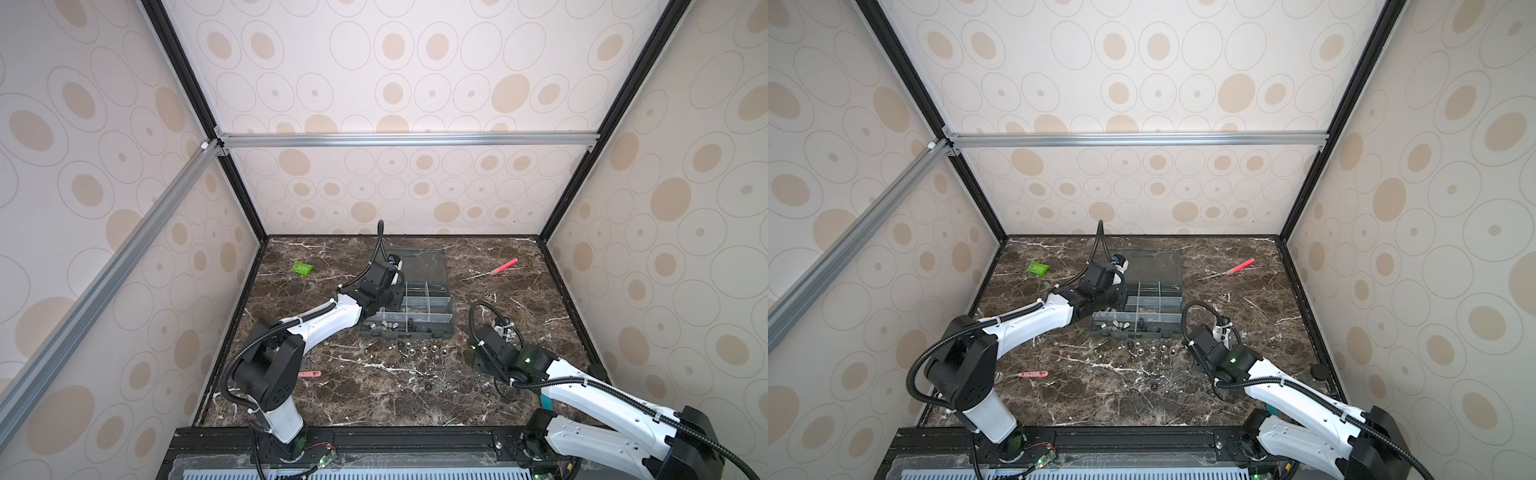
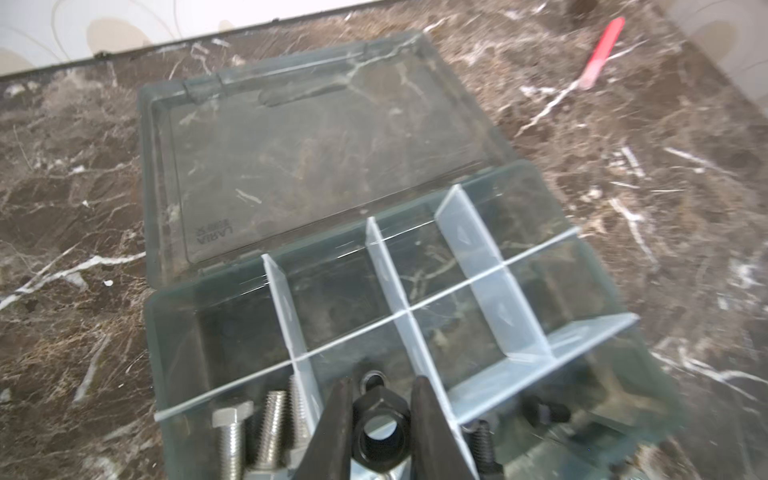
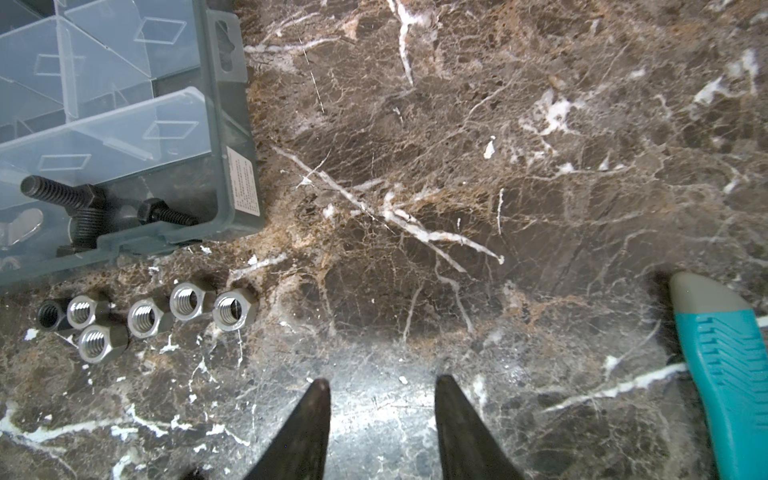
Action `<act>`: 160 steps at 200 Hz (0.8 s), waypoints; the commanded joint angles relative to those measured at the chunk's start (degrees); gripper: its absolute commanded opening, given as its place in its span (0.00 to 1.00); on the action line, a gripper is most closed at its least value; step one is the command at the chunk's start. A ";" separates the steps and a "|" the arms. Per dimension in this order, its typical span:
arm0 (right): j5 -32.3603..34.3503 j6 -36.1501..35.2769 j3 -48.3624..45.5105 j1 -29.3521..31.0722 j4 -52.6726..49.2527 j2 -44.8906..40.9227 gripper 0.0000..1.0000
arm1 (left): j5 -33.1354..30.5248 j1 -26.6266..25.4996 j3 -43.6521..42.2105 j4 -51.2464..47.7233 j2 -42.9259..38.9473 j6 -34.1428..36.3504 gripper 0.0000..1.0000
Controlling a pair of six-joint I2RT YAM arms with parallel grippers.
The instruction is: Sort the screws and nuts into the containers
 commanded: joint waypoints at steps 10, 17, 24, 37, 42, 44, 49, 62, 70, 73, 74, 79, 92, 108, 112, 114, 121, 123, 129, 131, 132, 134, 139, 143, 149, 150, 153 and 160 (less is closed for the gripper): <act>0.84 1.17 0.62 -0.33 -2.05 -0.53 0.45 | 2.29 0.93 2.35 0.51 1.88 1.04 0.17; 0.88 1.20 0.67 -0.31 -2.02 -0.53 0.45 | 2.65 0.93 2.18 0.82 2.05 0.78 0.18; 0.97 1.12 0.78 -0.31 -2.01 -0.39 0.45 | 2.82 0.94 1.96 1.07 2.09 0.59 0.18; 1.06 1.02 0.89 -0.31 -2.01 -0.26 0.45 | 3.25 0.93 1.49 1.50 2.09 0.08 0.21; 1.06 0.97 0.90 -0.30 -1.92 -0.18 0.45 | 3.35 0.93 1.34 1.53 2.09 -0.13 0.24; 1.06 0.91 0.92 -0.30 -1.92 -0.13 0.45 | 3.37 0.93 1.30 1.61 2.03 -0.16 0.25; 0.98 0.88 0.98 -0.35 -1.92 0.01 0.45 | 3.42 0.94 1.14 1.69 1.94 -0.29 0.29; 0.82 0.75 1.17 -0.31 -1.85 0.26 0.45 | 3.64 0.94 0.71 1.84 1.53 -0.71 0.43; 0.73 0.69 1.25 -0.31 -1.91 0.42 0.45 | 3.54 0.95 0.50 1.79 1.14 -0.67 0.49; 0.71 0.66 1.33 -0.30 -1.89 0.44 0.45 | 3.49 0.93 0.38 1.90 0.99 -0.76 0.51; 0.71 0.67 1.34 -0.30 -1.91 0.44 0.45 | 3.48 0.97 0.35 1.93 0.88 -0.74 0.52; 0.71 0.57 1.30 -0.34 -1.91 0.47 0.45 | 3.34 0.97 0.23 2.00 0.57 -0.73 0.54; 0.71 0.50 1.37 -0.32 -1.92 0.52 0.45 | 2.71 0.98 -0.21 2.07 -0.46 -0.82 0.60; 0.66 0.41 1.34 -0.33 -1.75 0.44 0.45 | 2.17 1.06 -0.61 2.35 -1.99 -0.98 0.69; 0.66 0.37 1.34 -0.31 -1.74 0.44 0.45 | 2.00 1.10 -0.84 2.58 -2.46 -1.08 0.71; 0.63 0.39 1.34 -0.30 -1.72 0.44 0.45 | 1.98 1.15 -0.94 2.66 -2.76 -1.10 0.72; 0.58 0.30 1.33 -0.31 -1.58 0.49 0.45 | 1.67 1.17 -1.53 3.14 -3.72 -1.40 0.73; 0.54 0.28 1.34 -0.33 -1.57 0.47 0.45 | 1.57 1.19 -1.70 3.35 -4.00 -1.49 0.74; 0.46 0.24 1.34 -0.31 -1.48 0.53 0.45 | 1.32 1.28 -2.27 3.81 -5.03 -1.90 0.74; 0.47 0.18 1.34 -0.31 -1.48 0.53 0.45 | 1.17 1.37 -2.52 4.09 -5.33 -1.99 0.74; 0.46 0.17 1.34 -0.35 -1.43 0.53 0.45 | 1.18 1.37 -2.64 4.16 -5.53 -2.11 0.75; 0.45 0.18 1.34 -0.32 -1.40 0.57 0.45 | 1.14 1.43 -2.86 4.44 -5.86 -2.20 0.75; 0.32 0.13 1.30 -0.31 -1.32 0.59 0.45 | 1.02 1.52 -3.47 5.04 -6.86 -2.42 0.75; 0.28 0.04 1.32 -0.34 -1.23 0.63 0.45 | 0.90 1.62 -4.08 5.52 -7.66 -2.61 0.75; 0.18 -0.19 1.32 -0.38 -1.06 0.70 0.45 | 0.58 1.85 -5.11 6.27 -9.01 -2.90 0.75; 0.18 -0.19 1.33 -0.34 -1.05 0.70 0.45 | 0.48 1.83 -5.21 6.40 -9.26 -2.96 0.75; 0.13 -0.35 1.37 -0.33 -1.00 0.75 0.45 | 0.22 1.85 -5.74 6.64 -9.93 -3.12 0.76; -0.04 -0.60 1.39 -0.37 -0.96 0.84 0.45 | -0.41 2.21 -6.88 7.39 -11.71 -3.43 0.76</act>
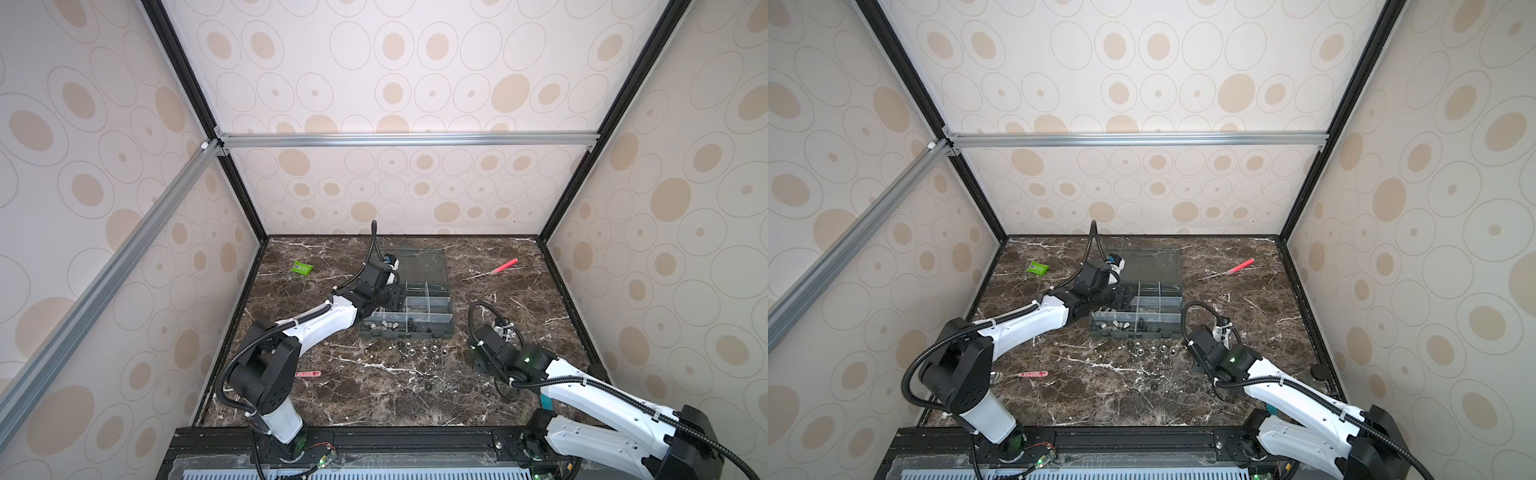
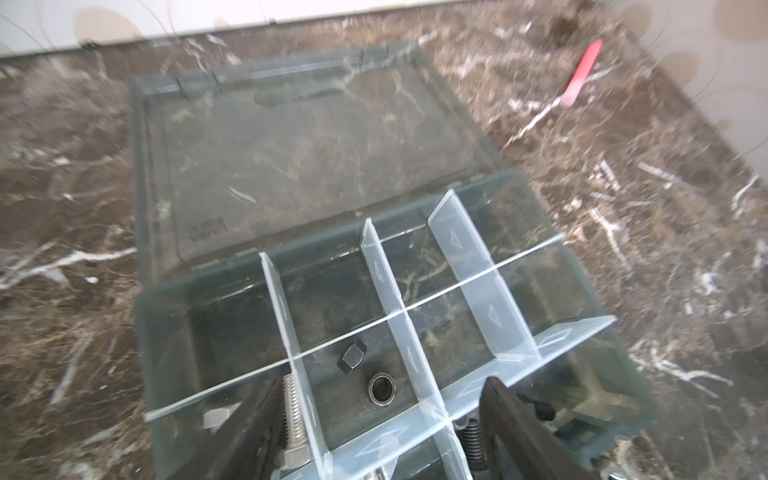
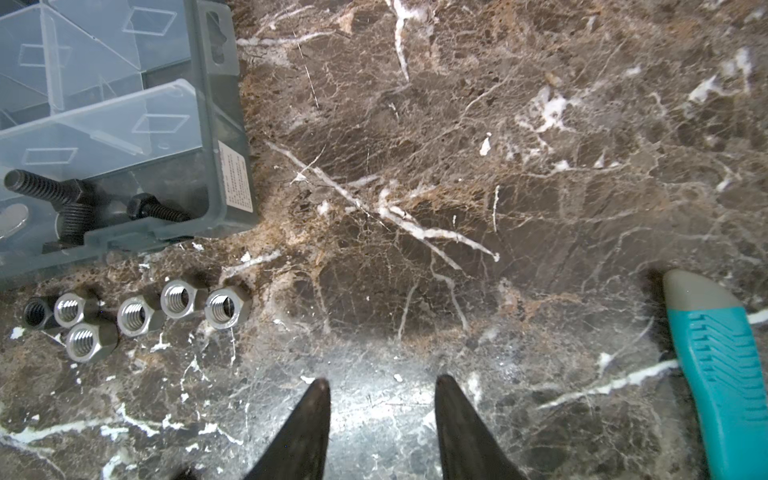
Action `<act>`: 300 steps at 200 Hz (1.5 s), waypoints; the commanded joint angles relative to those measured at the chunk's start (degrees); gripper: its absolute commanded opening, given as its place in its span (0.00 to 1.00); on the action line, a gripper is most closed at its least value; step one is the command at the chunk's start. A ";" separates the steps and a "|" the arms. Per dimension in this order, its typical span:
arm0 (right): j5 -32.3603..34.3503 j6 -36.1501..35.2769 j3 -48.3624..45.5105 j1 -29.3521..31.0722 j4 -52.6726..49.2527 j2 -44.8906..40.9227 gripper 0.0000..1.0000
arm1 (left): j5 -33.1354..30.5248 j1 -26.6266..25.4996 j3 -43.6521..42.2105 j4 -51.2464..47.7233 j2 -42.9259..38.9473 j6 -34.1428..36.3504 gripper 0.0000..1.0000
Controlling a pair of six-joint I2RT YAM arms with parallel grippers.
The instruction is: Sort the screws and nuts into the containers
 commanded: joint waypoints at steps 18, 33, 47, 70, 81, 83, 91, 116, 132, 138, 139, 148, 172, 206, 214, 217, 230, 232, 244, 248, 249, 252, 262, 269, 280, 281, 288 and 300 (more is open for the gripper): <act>-0.23 -1.12 1.65 -0.38 -0.40 0.75 0.45 | -4.30 1.77 -6.07 5.48 -10.09 -2.12 0.78; -0.70 -1.89 2.06 -0.33 -0.23 1.16 0.45 | -6.47 2.40 -9.15 6.39 -14.41 -2.62 0.80; -1.28 -2.59 2.44 -0.35 0.18 1.81 0.45 | -8.30 2.76 -12.07 6.84 -18.41 -2.92 0.82; -3.15 -4.14 3.11 -0.31 1.64 3.72 0.46 | -10.40 3.21 -16.59 6.89 -24.96 -3.42 0.85; -4.56 -5.03 3.62 -0.30 2.50 5.05 0.46 | -11.37 3.33 -18.55 6.55 -28.01 -3.76 0.86; -4.83 -5.21 3.76 -0.35 2.58 5.32 0.46 | -11.57 3.31 -19.04 6.48 -28.51 -3.85 0.86; -6.01 -6.08 4.40 -0.32 3.03 6.55 0.46 | -12.59 3.31 -20.41 6.11 -30.48 -4.25 0.87; -10.13 -8.40 6.77 -0.31 4.12 11.22 0.46 | -15.71 3.53 -24.97 5.40 -37.97 -5.71 0.89; -13.05 -9.73 7.97 -0.25 5.20 14.25 0.47 | -17.39 3.57 -27.87 5.03 -42.62 -6.69 0.91; -13.97 -10.16 8.38 0.00 5.67 15.32 0.47 | -17.95 3.65 -28.98 4.94 -44.31 -7.03 0.92; -14.18 -10.19 8.45 -0.02 5.72 15.46 0.47 | -18.00 3.70 -29.18 4.98 -44.58 -7.09 0.92; -15.42 -10.87 9.00 0.42 6.45 16.77 0.47 | -18.65 3.62 -30.97 4.97 -46.96 -7.68 0.93; -17.68 -12.59 11.37 2.36 6.91 19.89 0.48 | -20.23 3.79 -34.61 3.95 -52.35 -9.55 0.94; -20.37 -14.23 14.60 6.49 5.64 24.43 0.49 | -21.45 3.80 -37.82 2.00 -57.61 -12.01 0.95; -21.02 -14.43 15.16 7.40 5.34 25.40 0.49 | -21.41 3.78 -38.36 1.86 -58.53 -12.49 0.95; -21.30 -14.44 15.32 7.78 5.26 25.77 0.50 | -21.46 3.79 -38.61 1.86 -58.84 -12.71 0.95; -22.08 -14.35 15.73 9.53 5.16 27.19 0.50 | -21.46 3.75 -39.48 1.86 -60.01 -13.47 0.95; -22.22 -14.24 15.87 9.80 5.18 27.38 0.50 | -21.48 3.81 -39.59 1.86 -60.16 -13.52 0.95; -22.79 -13.82 16.06 11.32 5.05 28.56 0.50 | -21.46 3.77 -40.12 1.87 -60.76 -14.07 0.95; -23.04 -13.62 16.05 11.78 5.03 29.00 0.50 | -21.41 3.80 -40.29 1.88 -60.91 -14.23 0.95; -23.11 -13.59 16.07 11.84 5.05 29.07 0.50 | -21.40 3.77 -40.32 1.87 -60.97 -14.29 0.95; -23.23 -13.49 16.01 12.15 5.00 29.27 0.50 | -21.40 3.76 -40.41 1.86 -61.02 -14.42 0.95; -23.52 -13.01 16.00 13.03 4.97 30.11 0.50 | -21.33 3.75 -40.73 1.78 -61.21 -14.78 0.95; -23.69 -12.74 15.98 13.38 5.01 30.54 0.50 | -21.32 3.81 -40.88 1.76 -61.29 -14.96 0.95; -23.87 -12.30 15.91 13.66 5.26 31.06 0.50 | -21.48 3.79 -41.10 1.86 -61.34 -15.04 0.95; -23.87 -12.27 15.87 13.67 5.29 31.11 0.50 | -21.44 3.81 -41.12 1.82 -61.36 -15.10 0.95; -24.07 -12.07 15.80 13.72 5.46 31.34 0.50 | -21.50 3.82 -41.22 1.93 -61.36 -15.16 0.95; -24.33 -11.97 15.95 13.74 5.84 31.70 0.50 | -21.48 3.80 -41.32 2.20 -61.26 -15.24 0.95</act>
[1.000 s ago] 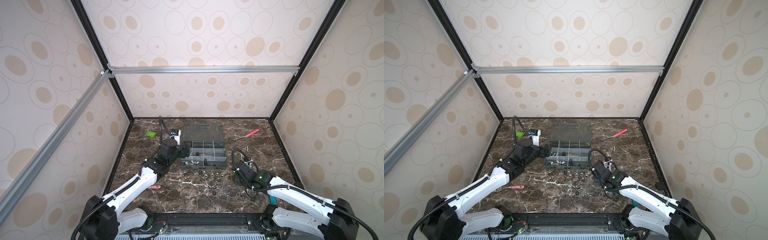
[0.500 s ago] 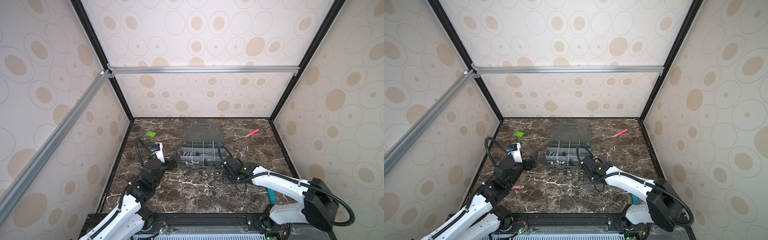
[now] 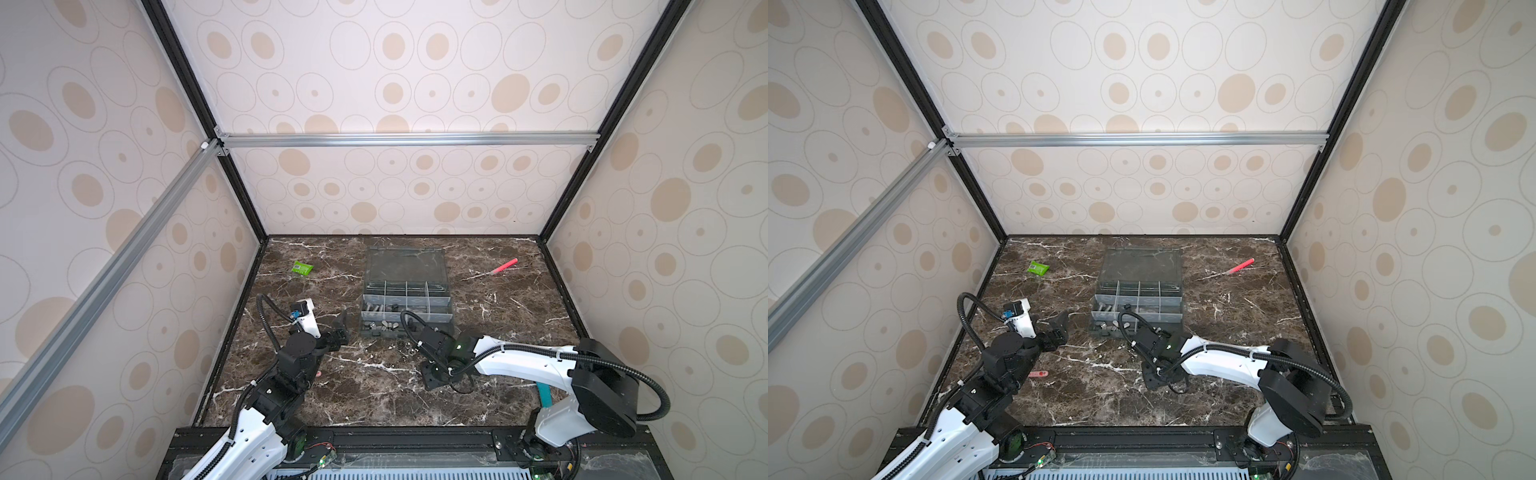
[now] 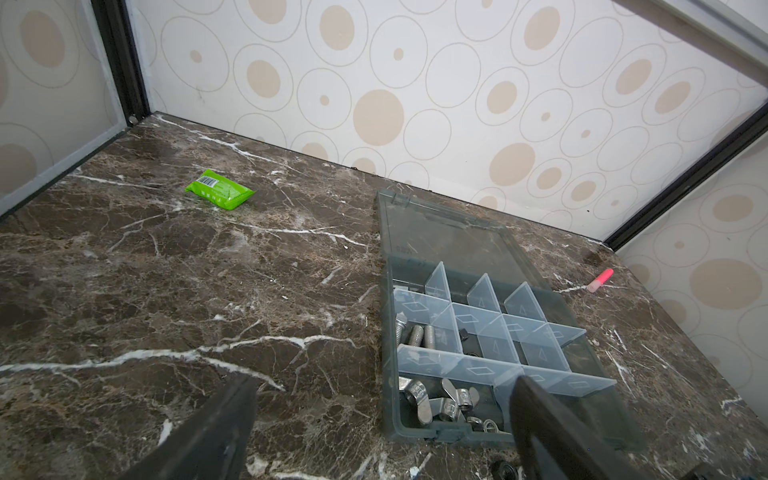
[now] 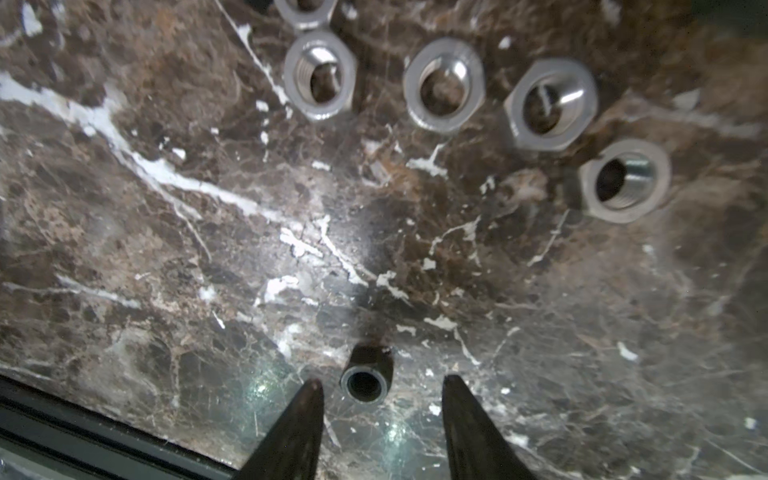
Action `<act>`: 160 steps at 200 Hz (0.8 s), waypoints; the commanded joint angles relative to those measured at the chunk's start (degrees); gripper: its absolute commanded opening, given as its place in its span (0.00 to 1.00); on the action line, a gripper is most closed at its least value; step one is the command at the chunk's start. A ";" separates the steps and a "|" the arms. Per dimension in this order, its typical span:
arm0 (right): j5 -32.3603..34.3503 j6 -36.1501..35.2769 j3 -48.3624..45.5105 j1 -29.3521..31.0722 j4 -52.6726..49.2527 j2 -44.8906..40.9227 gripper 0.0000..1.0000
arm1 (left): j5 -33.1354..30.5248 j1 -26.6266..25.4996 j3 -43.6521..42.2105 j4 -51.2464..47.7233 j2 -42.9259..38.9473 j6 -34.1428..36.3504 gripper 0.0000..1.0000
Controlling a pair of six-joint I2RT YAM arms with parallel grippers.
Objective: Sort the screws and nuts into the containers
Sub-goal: 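Lower the right gripper and close it on a black hex nut near the robot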
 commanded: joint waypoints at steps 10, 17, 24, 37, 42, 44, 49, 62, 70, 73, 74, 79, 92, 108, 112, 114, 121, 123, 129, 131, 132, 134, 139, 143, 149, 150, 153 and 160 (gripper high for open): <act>-0.91 1.31 1.00 0.26 -0.30 1.23 0.50 | -1.18 0.43 0.06 0.02 -0.22 -1.74 0.95; -1.09 1.28 1.17 0.27 -0.18 1.47 0.50 | -1.22 0.47 0.06 0.07 -0.20 -1.74 0.95; -1.20 1.32 1.48 0.22 -0.33 1.87 0.50 | -1.26 0.51 0.06 0.18 -0.07 -1.69 0.95; -1.37 1.37 1.66 0.32 -0.51 2.40 0.50 | -1.36 0.49 0.06 0.19 -0.01 -1.82 0.96; -1.42 1.53 1.65 0.43 -0.46 2.60 0.50 | -1.35 0.47 0.06 0.19 0.02 -1.82 0.95; -1.45 1.60 1.59 0.44 -0.46 2.67 0.50 | -1.35 0.50 0.06 0.14 0.04 -1.82 0.95; -1.46 1.68 1.58 0.46 -0.39 2.68 0.50 | -1.35 0.50 0.05 0.17 -0.04 -1.82 0.95; -1.55 1.88 1.57 0.63 -0.47 2.89 0.50 | -1.53 0.43 -0.03 0.29 -0.05 -1.69 0.95; -1.47 1.96 1.56 0.80 -0.59 3.05 0.50 | -1.53 0.44 -0.15 0.42 -0.10 -1.74 0.95; -1.46 1.95 1.62 0.82 -0.63 3.15 0.50 | -1.53 0.47 -0.12 0.40 -0.10 -1.68 0.95; -1.46 1.96 1.62 0.82 -0.59 3.15 0.50 | -1.53 0.49 -0.12 0.43 -0.11 -1.71 0.95; -1.39 2.05 1.73 0.86 -0.61 3.23 0.50 | -1.53 0.47 -0.23 0.58 -0.10 -1.73 0.95; -1.33 2.15 1.93 0.97 -0.76 3.46 0.50 | -1.37 0.43 -0.36 0.73 -0.02 -1.74 0.96; -0.71 2.36 2.54 1.10 -1.55 4.08 0.50 | -1.23 0.47 -0.30 0.79 0.08 -1.82 0.96; -0.54 2.49 2.74 1.17 -1.87 4.35 0.50 | -1.18 0.43 -0.30 0.73 0.12 -1.82 0.96; -0.40 2.54 2.87 1.22 -2.15 4.47 0.50 | -1.18 0.49 -0.30 0.73 0.13 -1.82 0.96; -0.15 2.67 3.22 1.21 -2.75 4.90 0.49 | -1.14 0.46 -0.33 0.73 0.05 -1.80 0.96; -0.10 2.68 3.34 1.25 -2.94 5.02 0.49 | -1.12 0.45 -0.37 0.66 0.07 -1.82 0.96; 0.11 2.74 3.60 1.33 -3.39 5.41 0.48 | -1.09 0.43 -0.30 0.69 -0.01 -1.82 0.96; 0.10 2.76 3.70 1.34 -3.48 5.50 0.47 | -1.09 0.43 -0.30 0.65 0.01 -1.82 0.96; 0.06 2.76 3.76 1.35 -3.50 5.56 0.47 | -1.09 0.42 -0.30 0.69 -0.02 -1.87 0.96; 0.17 2.76 3.85 1.44 -3.64 5.71 0.47 | -1.09 0.49 -0.30 0.59 0.03 -1.88 0.96; 0.21 2.74 4.11 1.54 -3.91 6.06 0.46 | -1.11 0.44 -0.36 0.51 -0.06 -1.91 0.96; 0.21 2.85 4.32 1.61 -4.10 6.25 0.45 | -1.14 0.46 -0.38 0.53 -0.13 -1.91 0.96; 0.29 2.85 4.67 1.84 -4.39 6.61 0.44 | -1.06 0.47 -0.38 0.58 -0.13 -1.97 0.96; 0.29 2.81 4.68 1.86 -4.44 6.68 0.44 | -1.07 0.45 -0.38 0.57 -0.13 -1.98 0.96; 0.32 2.86 4.82 1.94 -4.58 6.82 0.43 | -1.02 0.49 -0.46 0.53 -0.10 -2.00 0.96; 0.38 2.94 5.12 2.05 -4.82 7.22 0.42 | -0.87 0.45 -0.47 0.55 -0.12 -2.16 0.96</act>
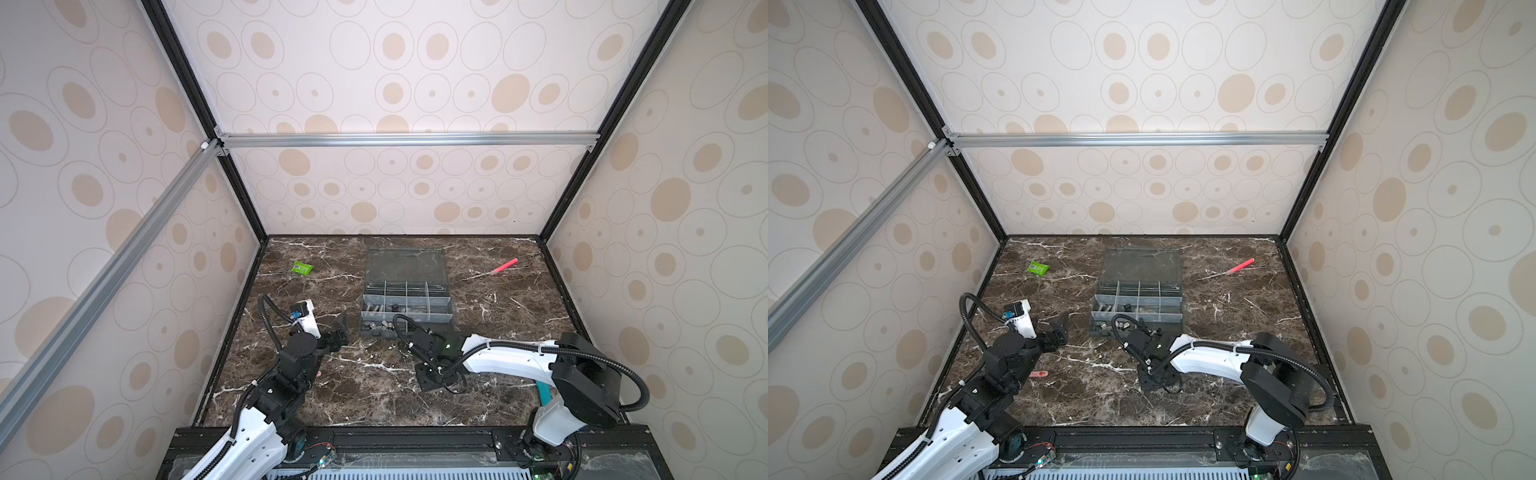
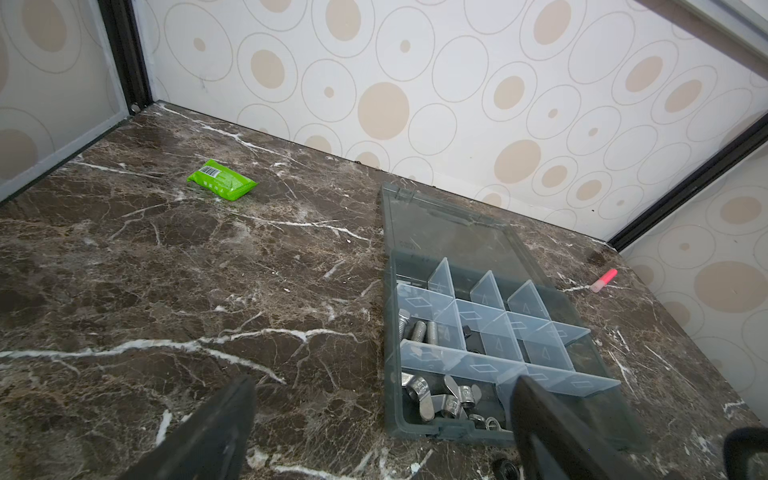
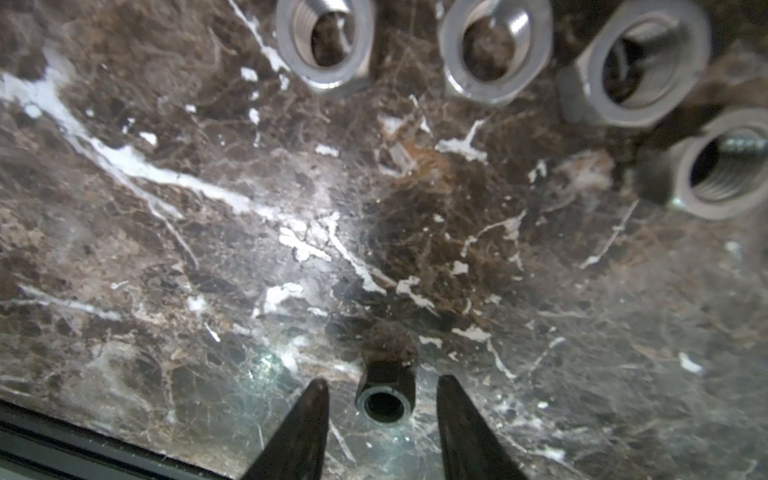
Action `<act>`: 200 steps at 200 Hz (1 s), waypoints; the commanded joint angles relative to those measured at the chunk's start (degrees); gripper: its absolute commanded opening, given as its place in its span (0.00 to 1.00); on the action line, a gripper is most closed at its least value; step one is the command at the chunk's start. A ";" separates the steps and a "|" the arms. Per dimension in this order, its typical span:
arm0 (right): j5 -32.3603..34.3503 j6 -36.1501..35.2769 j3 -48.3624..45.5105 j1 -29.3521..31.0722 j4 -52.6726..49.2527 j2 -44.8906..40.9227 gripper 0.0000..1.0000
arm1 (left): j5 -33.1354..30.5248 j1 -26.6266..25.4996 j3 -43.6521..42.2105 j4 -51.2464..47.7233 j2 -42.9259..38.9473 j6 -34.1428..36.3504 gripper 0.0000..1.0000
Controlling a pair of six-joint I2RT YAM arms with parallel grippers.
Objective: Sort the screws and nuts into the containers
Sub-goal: 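Lower the right gripper and close it on a black hex nut near the robot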
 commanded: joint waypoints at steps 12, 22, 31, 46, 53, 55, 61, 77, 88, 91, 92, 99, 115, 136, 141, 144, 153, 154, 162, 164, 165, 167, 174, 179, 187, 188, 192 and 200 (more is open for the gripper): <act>1.46 1.10 2.04 1.22 -3.39 2.14 0.40 | -0.35 0.42 -0.25 0.47 -0.16 -1.44 0.96; 1.54 1.15 2.29 1.40 -3.60 2.61 0.38 | -0.14 0.41 -0.30 0.56 -0.19 -1.54 0.96; 1.68 1.23 2.47 1.52 -3.86 2.97 0.36 | -0.09 0.40 -0.31 0.41 -0.18 -1.63 0.96; 1.72 1.31 2.55 1.64 -4.09 3.36 0.34 | 0.05 0.46 -0.39 0.45 -0.21 -1.72 0.96; 1.73 1.33 2.46 1.77 -4.21 3.51 0.34 | 0.05 0.46 -0.42 0.40 -0.27 -1.72 0.96; 1.77 1.33 2.40 1.76 -4.22 3.51 0.34 | 0.05 0.46 -0.50 0.43 -0.25 -1.72 0.96; 1.73 1.33 2.39 1.82 -4.22 3.60 0.33 | 0.05 0.40 -0.47 0.45 -0.29 -1.72 0.96; 1.85 1.47 2.30 1.88 -4.14 3.65 0.31 | 0.14 0.46 -0.47 0.42 -0.30 -1.72 0.96; 1.89 1.50 2.38 1.86 -4.05 3.65 0.30 | 0.14 0.41 -0.53 0.55 -0.29 -1.79 0.96; 1.90 1.50 2.38 1.90 -4.07 3.69 0.29 | 0.14 0.38 -0.56 0.56 -0.29 -1.81 0.96; 1.90 1.46 2.43 1.90 -4.06 3.69 0.29 | 0.14 0.38 -0.56 0.56 -0.33 -1.81 0.96; 1.90 1.41 2.48 1.92 -3.91 3.65 0.28 | 0.23 0.41 -0.56 0.60 -0.29 -1.85 0.96; 1.90 1.26 2.79 1.91 -3.68 3.83 0.26 | 0.23 0.40 -0.64 0.58 -0.39 -1.98 0.96; 1.56 1.14 2.98 1.99 -3.48 3.95 0.24 | 0.40 0.39 -0.69 0.21 -0.68 -2.19 0.96; 1.47 1.10 2.99 1.99 -3.43 3.92 0.24 | 0.39 0.38 -0.74 0.07 -0.81 -2.24 0.96; 1.46 1.14 2.98 2.01 -3.36 3.87 0.24 | 0.40 0.46 -0.74 0.04 -0.90 -2.25 0.96; 1.54 1.01 3.00 2.06 -3.22 3.78 0.24 | 0.33 0.39 -0.87 -0.05 -1.15 -2.33 0.96; 1.59 0.99 3.00 2.02 -3.19 3.74 0.24 | 0.32 0.43 -0.89 -0.05 -1.20 -2.33 0.96; 1.84 0.74 3.26 2.01 -3.25 3.61 0.23 | 0.32 0.39 -0.98 -0.21 -1.45 -2.42 0.96; 1.93 0.67 3.33 2.06 -3.26 3.54 0.23 | 0.25 0.43 -1.00 -0.23 -1.52 -2.47 0.96; 2.00 0.60 3.38 2.03 -3.26 3.53 0.23 | 0.24 0.45 -1.00 -0.28 -1.56 -2.49 0.96; 2.10 0.51 3.56 2.00 -3.30 3.43 0.23 | 0.30 0.42 -1.04 -0.33 -1.64 -2.50 0.96; 2.44 -0.02 3.92 2.00 -3.19 3.35 0.23 | 0.15 0.39 -1.09 -0.47 -1.92 -2.60 0.96; 2.79 -0.41 4.28 2.00 -3.10 3.26 0.23 | 0.14 0.38 -1.17 -0.41 -2.04 -2.64 0.96; 3.65 -1.09 4.95 1.92 -3.23 3.33 0.23 | 0.06 0.38 -1.35 -0.47 -2.31 -2.69 0.96; 3.78 -1.16 5.07 1.87 -3.29 3.38 0.23 | 0.06 0.42 -1.39 -0.44 -2.35 -2.69 0.96; 4.18 -1.56 5.60 1.81 -3.53 3.55 0.23 | 0.05 0.44 -1.50 -0.50 -2.58 -2.77 0.96; 4.91 -2.52 7.05 1.52 -4.21 3.96 0.23 | 0.05 0.38 -1.77 -0.45 -2.81 -2.94 0.96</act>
